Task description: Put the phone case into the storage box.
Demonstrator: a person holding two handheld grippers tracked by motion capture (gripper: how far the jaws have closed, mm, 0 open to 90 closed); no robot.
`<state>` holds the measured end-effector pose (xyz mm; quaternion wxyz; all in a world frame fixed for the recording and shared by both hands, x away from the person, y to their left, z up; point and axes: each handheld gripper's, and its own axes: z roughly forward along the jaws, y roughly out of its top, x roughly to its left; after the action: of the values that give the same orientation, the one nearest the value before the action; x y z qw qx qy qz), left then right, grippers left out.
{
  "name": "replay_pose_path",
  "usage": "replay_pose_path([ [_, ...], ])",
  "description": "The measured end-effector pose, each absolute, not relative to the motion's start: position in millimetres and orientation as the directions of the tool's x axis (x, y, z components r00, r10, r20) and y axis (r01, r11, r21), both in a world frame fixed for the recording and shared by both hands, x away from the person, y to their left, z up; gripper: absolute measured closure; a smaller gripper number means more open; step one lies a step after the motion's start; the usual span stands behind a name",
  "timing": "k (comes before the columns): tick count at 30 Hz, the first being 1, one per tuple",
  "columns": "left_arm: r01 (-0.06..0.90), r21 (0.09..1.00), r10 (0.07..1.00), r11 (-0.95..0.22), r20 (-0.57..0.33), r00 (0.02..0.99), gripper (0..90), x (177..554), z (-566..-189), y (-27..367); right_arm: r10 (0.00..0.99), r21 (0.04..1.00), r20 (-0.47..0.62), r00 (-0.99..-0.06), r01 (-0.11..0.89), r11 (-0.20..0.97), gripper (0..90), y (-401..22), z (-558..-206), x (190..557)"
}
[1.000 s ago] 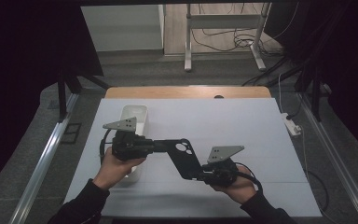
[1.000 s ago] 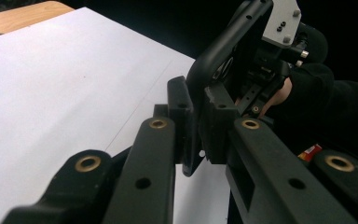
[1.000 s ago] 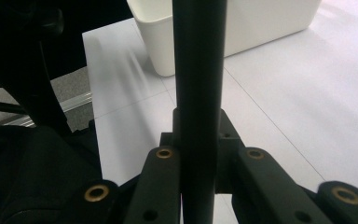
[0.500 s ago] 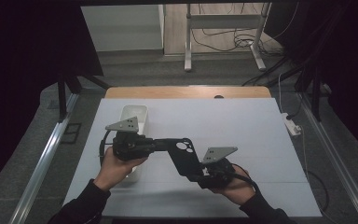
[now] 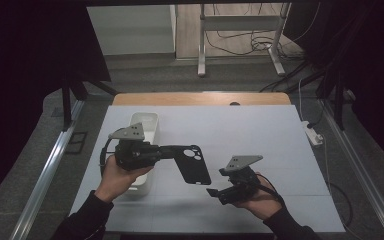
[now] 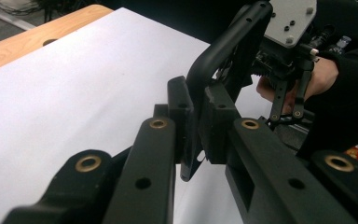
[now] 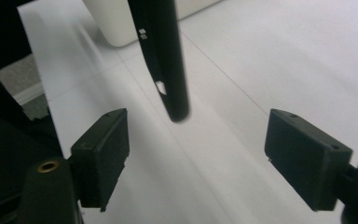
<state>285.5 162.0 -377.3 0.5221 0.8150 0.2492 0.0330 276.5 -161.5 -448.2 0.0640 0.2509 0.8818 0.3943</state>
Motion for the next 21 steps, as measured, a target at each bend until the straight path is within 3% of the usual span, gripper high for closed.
replay_pose_path([
  [11,0.37,0.863,0.469,-0.343,-0.184,0.864,82.9,289.1,-374.9,171.5,0.566,0.699,0.07,-0.822,0.445,0.56,5.1,-174.6,-449.6,274.4],
  [21,0.38,0.86,0.507,-0.341,-0.172,0.844,82.9,295.0,-370.1,184.9,0.611,0.687,0.053,-0.79,0.473,0.552,0.0,-193.5,-453.7,269.5],
])
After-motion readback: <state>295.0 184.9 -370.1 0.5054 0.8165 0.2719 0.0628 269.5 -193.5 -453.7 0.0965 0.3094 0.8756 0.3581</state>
